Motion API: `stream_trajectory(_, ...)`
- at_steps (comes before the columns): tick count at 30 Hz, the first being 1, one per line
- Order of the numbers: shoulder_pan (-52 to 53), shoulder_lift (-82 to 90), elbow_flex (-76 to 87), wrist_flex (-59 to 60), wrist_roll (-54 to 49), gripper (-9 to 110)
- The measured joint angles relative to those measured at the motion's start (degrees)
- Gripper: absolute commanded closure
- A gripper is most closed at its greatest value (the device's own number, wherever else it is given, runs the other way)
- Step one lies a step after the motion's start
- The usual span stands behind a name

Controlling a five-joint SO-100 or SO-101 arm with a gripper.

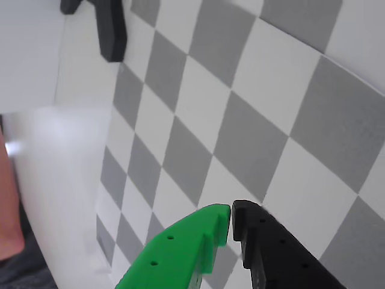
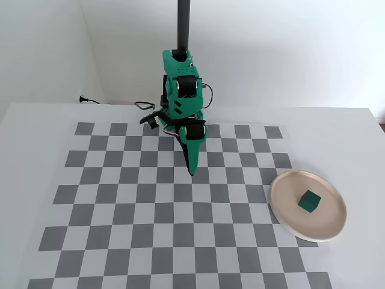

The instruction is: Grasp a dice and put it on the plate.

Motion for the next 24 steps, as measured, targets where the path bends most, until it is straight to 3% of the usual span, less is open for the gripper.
stream_trajectory(12,5.5,0.0,0.1,8.1,10.5,106)
stream_trajectory(24,6.7,0.0,0.1,8.1,8.7,106)
